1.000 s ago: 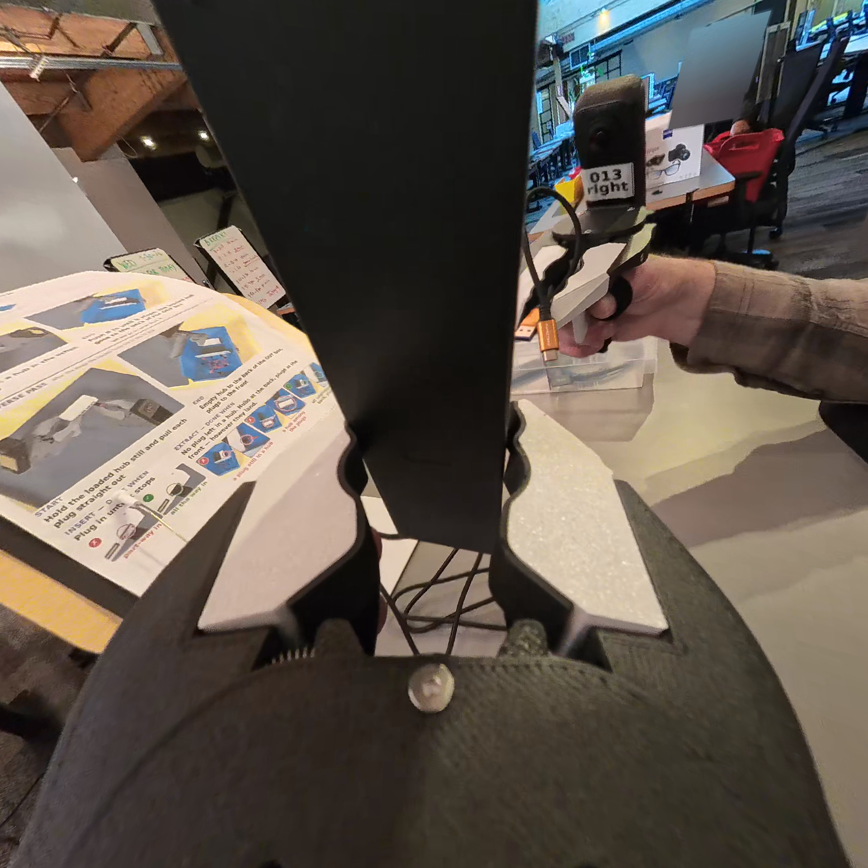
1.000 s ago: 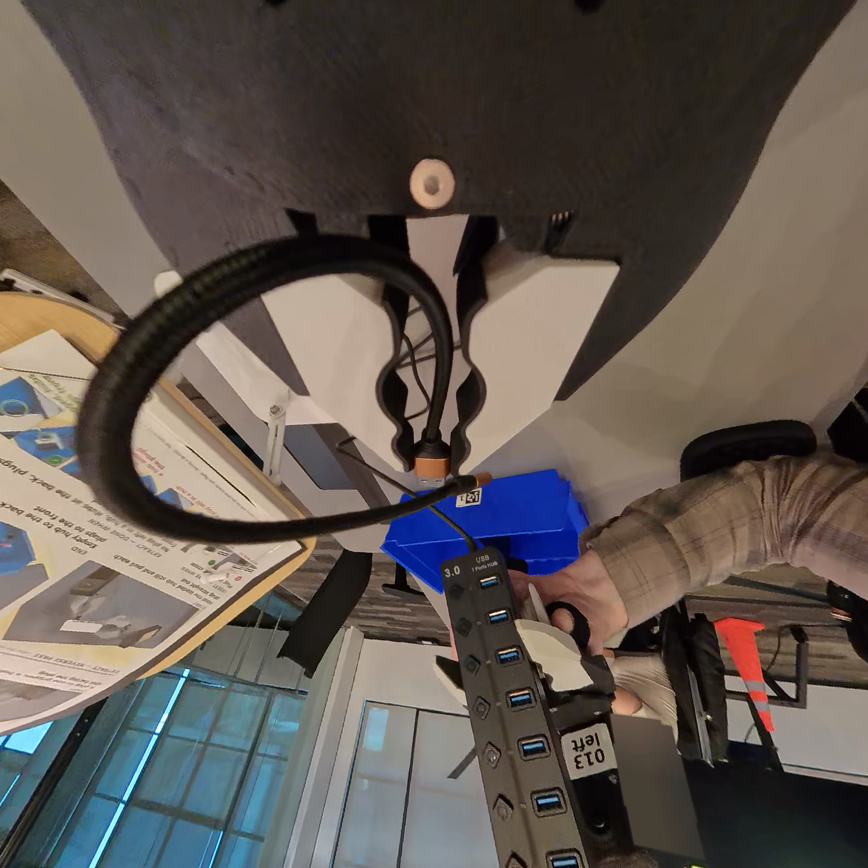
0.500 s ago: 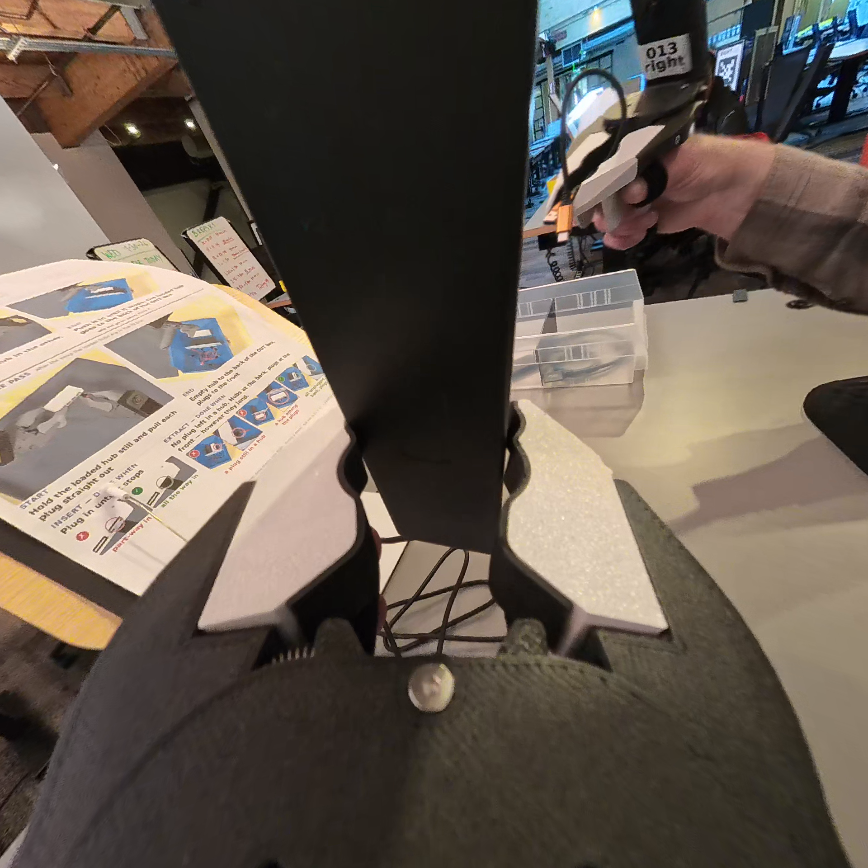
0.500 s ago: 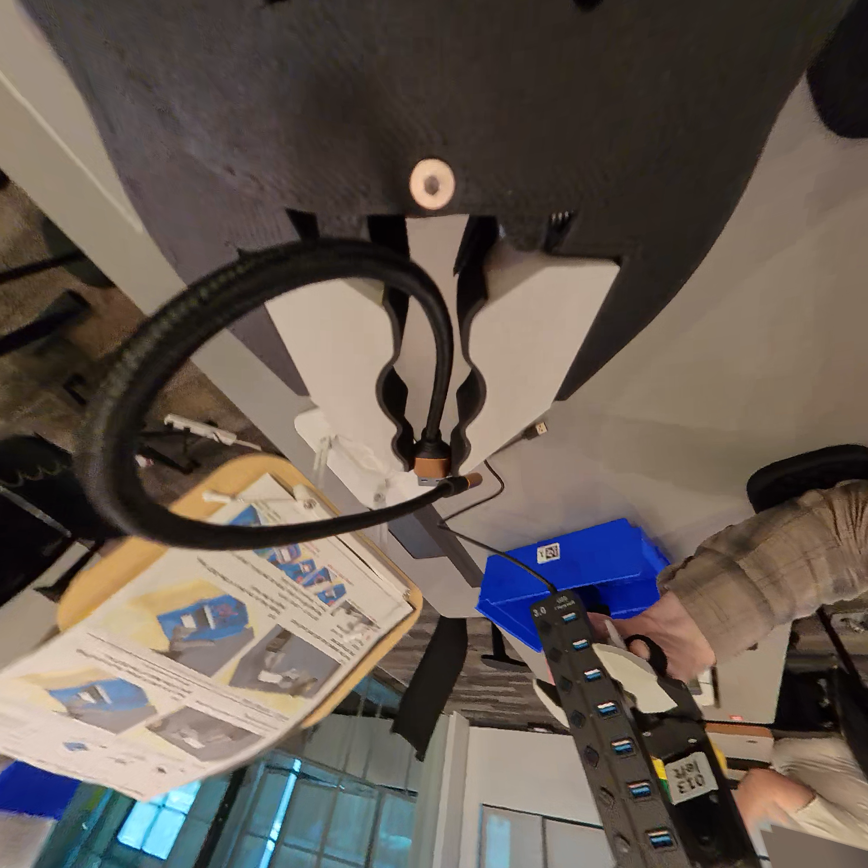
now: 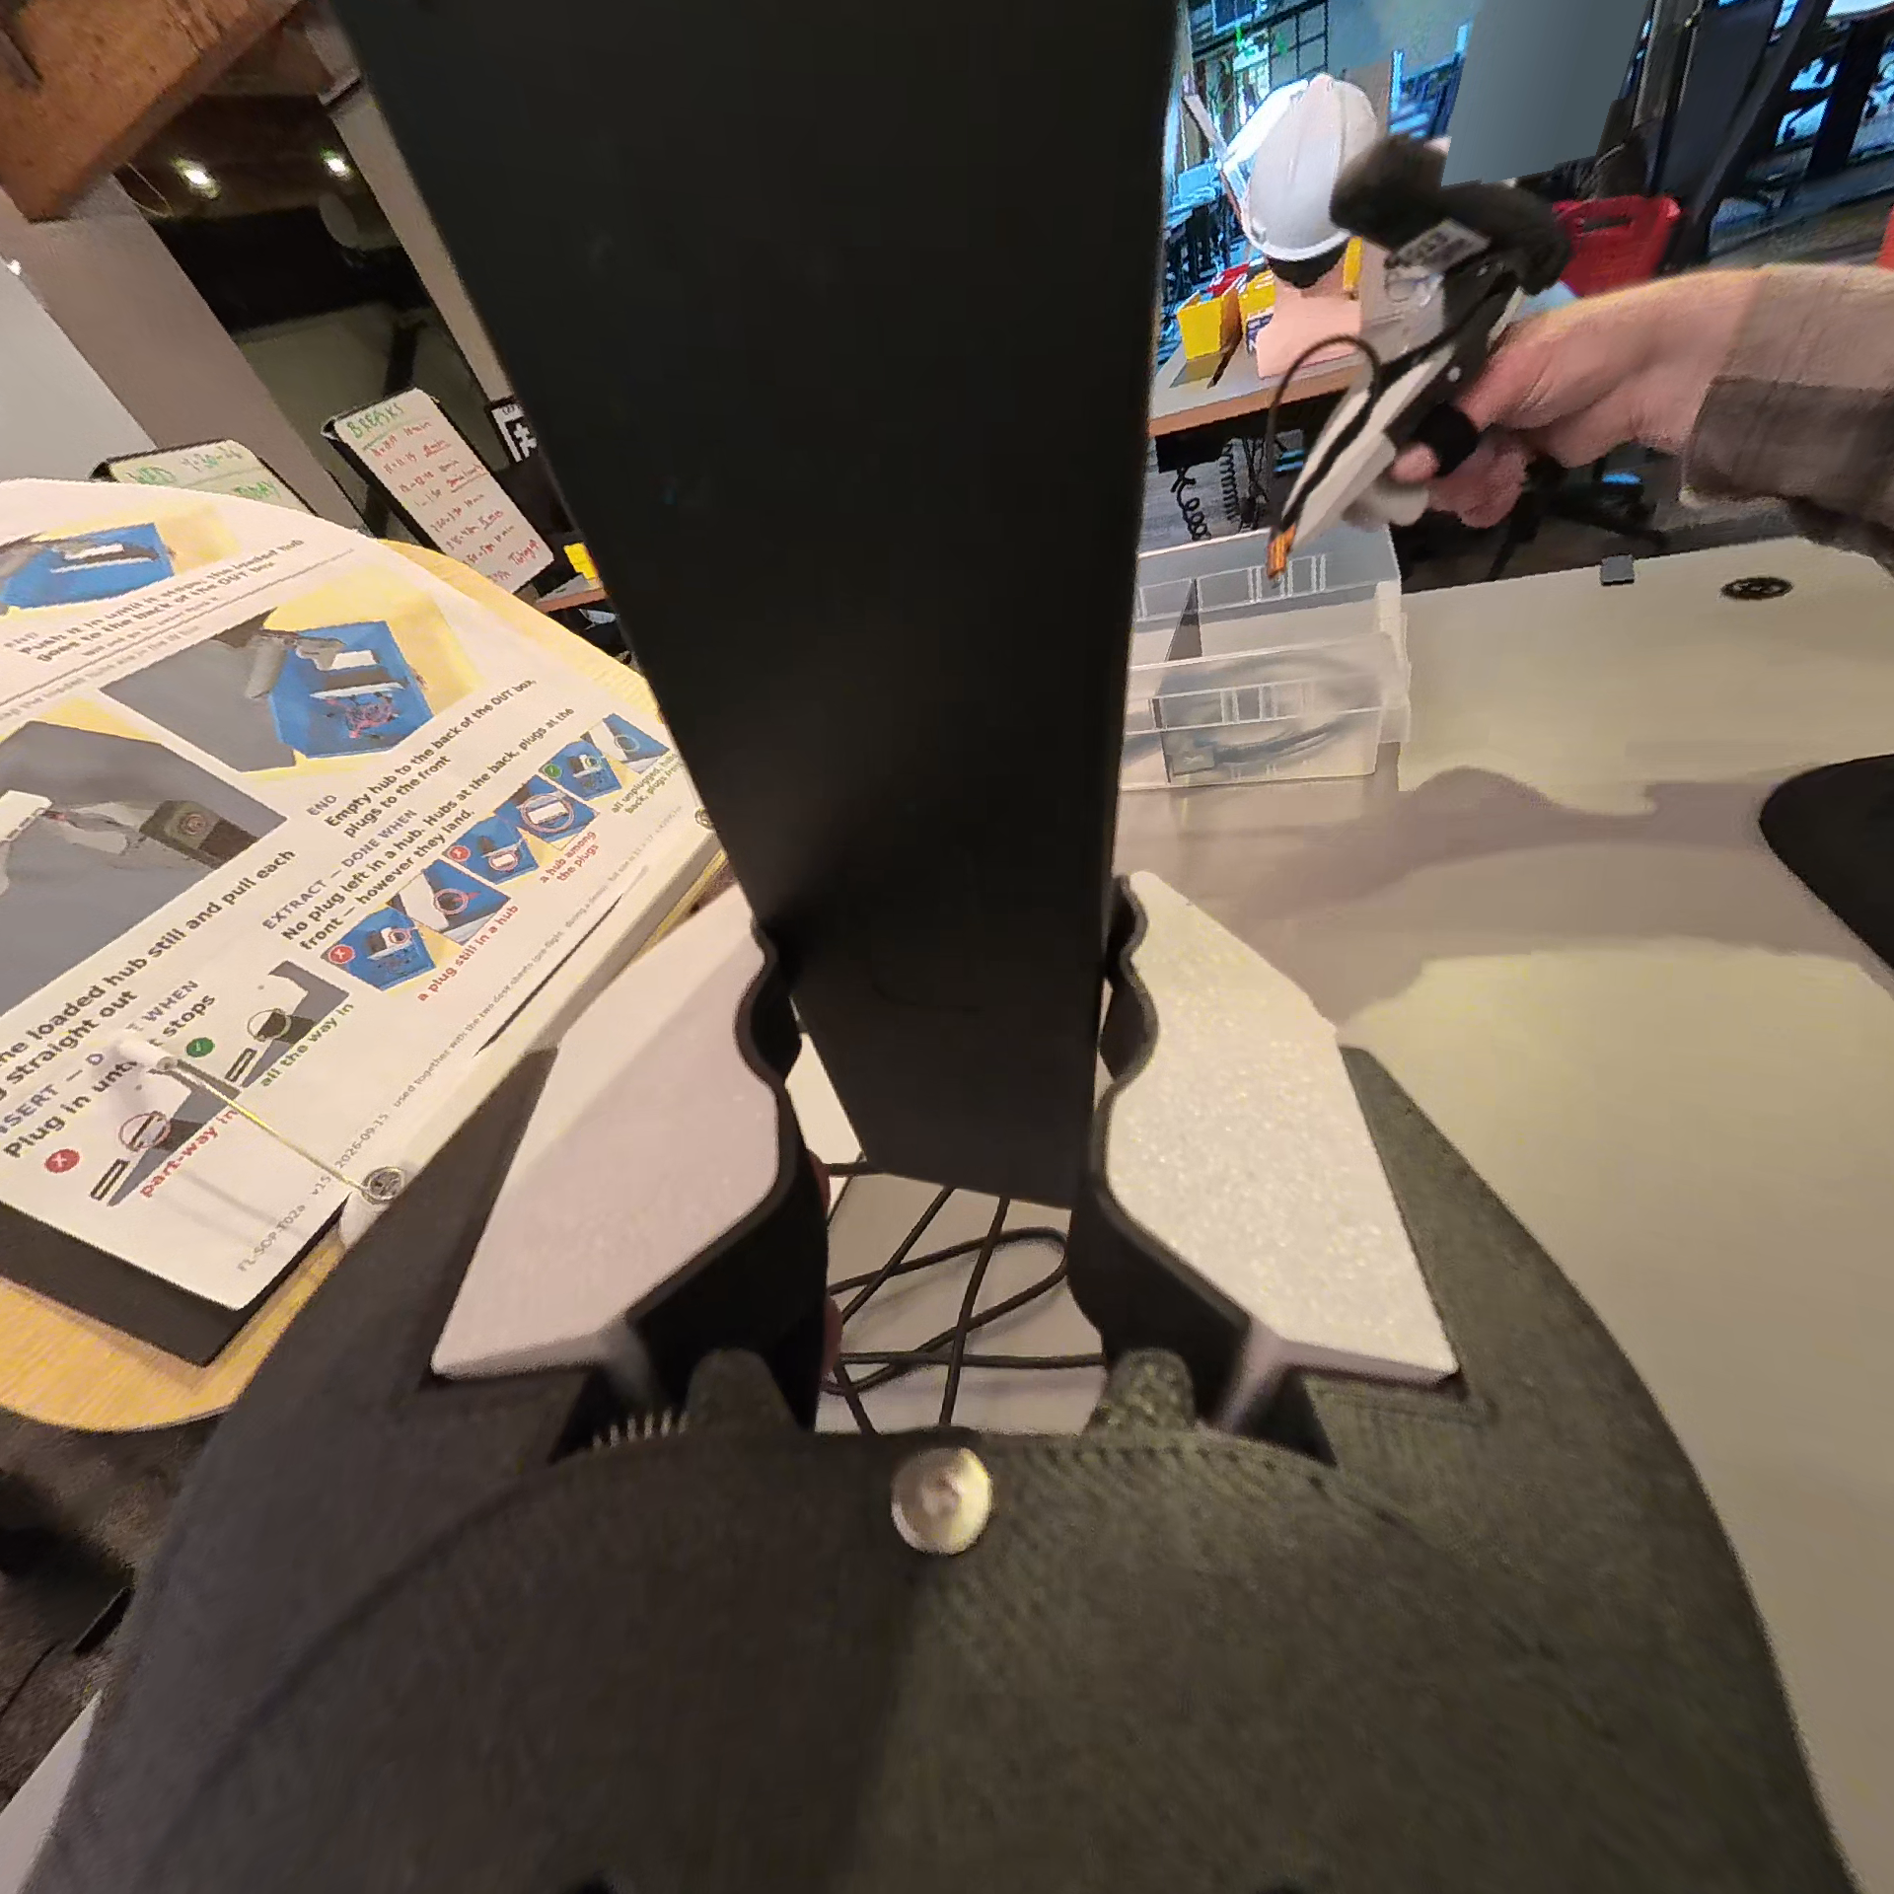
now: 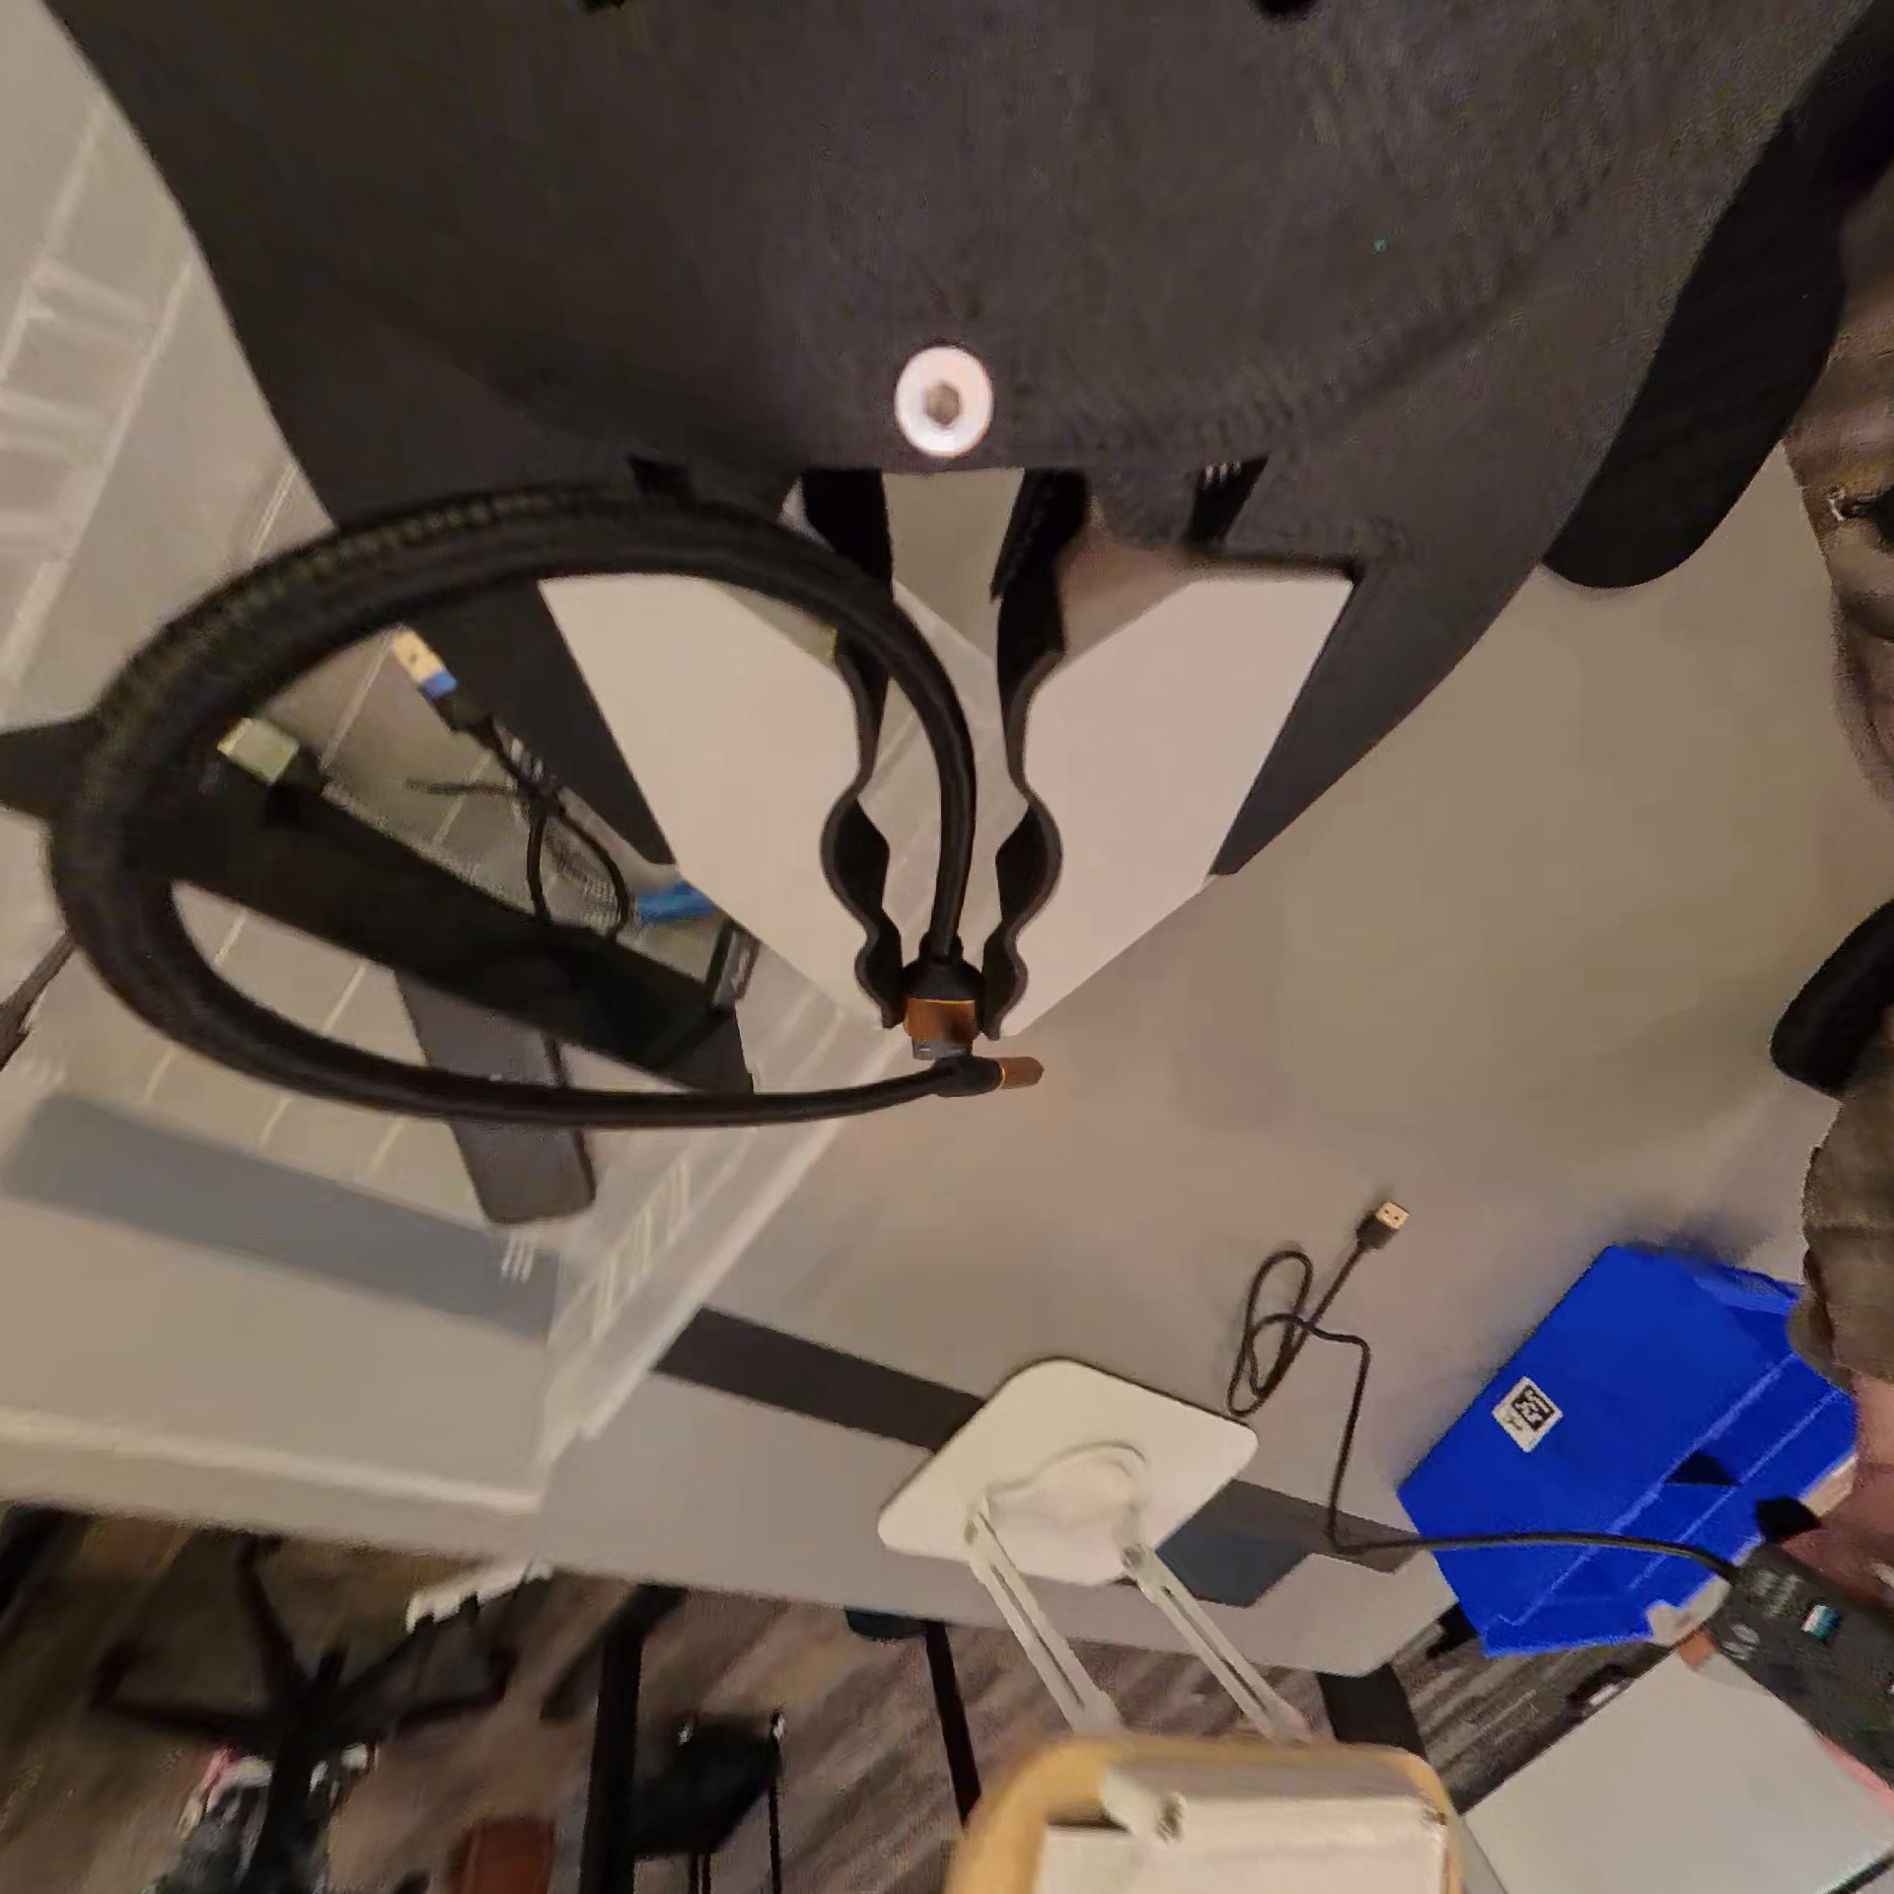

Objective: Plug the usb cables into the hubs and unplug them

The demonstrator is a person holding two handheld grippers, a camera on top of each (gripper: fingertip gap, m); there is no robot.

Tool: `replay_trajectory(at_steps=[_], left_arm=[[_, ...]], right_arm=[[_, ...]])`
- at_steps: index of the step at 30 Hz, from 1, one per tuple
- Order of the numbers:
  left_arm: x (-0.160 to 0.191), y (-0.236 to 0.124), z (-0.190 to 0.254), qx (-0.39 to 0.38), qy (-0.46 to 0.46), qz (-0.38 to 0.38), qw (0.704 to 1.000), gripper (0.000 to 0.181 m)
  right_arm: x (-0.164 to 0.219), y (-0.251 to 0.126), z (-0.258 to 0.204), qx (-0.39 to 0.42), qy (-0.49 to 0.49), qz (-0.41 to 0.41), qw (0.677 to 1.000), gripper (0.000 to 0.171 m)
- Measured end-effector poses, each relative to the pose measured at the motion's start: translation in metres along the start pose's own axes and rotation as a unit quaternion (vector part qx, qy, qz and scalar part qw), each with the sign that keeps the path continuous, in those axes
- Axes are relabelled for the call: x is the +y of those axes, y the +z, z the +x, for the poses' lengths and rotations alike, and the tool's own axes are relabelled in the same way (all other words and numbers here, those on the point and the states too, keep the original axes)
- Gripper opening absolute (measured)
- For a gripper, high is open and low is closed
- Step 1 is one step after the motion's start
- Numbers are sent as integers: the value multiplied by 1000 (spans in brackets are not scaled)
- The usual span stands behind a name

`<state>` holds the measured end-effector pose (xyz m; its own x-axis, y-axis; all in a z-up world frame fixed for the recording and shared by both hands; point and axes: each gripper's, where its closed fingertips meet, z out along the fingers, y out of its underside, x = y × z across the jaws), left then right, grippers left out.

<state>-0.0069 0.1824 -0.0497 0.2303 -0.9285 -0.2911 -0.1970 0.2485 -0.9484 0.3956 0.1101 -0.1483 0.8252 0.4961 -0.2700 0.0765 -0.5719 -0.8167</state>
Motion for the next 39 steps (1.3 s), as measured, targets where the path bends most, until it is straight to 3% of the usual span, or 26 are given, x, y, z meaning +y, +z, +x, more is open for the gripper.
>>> replay_trajectory(at_steps=[1,9,13,16,19,25,28,32,36,39], left_arm=[[0,0,1,2,-1,-1,1000,58],[8,6,2,9,-9,-10,1000,58],[12,9,3,14,-12,-16,1000,58],[14,11,5,17,-13,-19,1000,59],[17,14,6,20,-14,-25,999,59],[21,19,9,27,-17,-34,999,58],[24,23,13,32,-17,-38,999,58],[25,31,21,44,-19,-41,998,58],[30,42,34,62,-17,-55,996,58],[48,55,50,76,21,-110,991,58]], right_arm=[[10,3,6,3,14,-13,1000,13],[72,28,34,11,78,-130,988,13],[81,30,42,30,76,-165,983,13],[91,27,41,29,70,-213,974,49],[98,14,54,66,59,-262,961,55],[76,-9,51,99,13,-270,958,54],[48,-13,29,109,-39,-231,966,54],[14,-1,-38,70,-126,-176,974,56],[4,25,-103,23,-199,-164,966,58],[7,45,-140,-12,-237,-166,957,58]])
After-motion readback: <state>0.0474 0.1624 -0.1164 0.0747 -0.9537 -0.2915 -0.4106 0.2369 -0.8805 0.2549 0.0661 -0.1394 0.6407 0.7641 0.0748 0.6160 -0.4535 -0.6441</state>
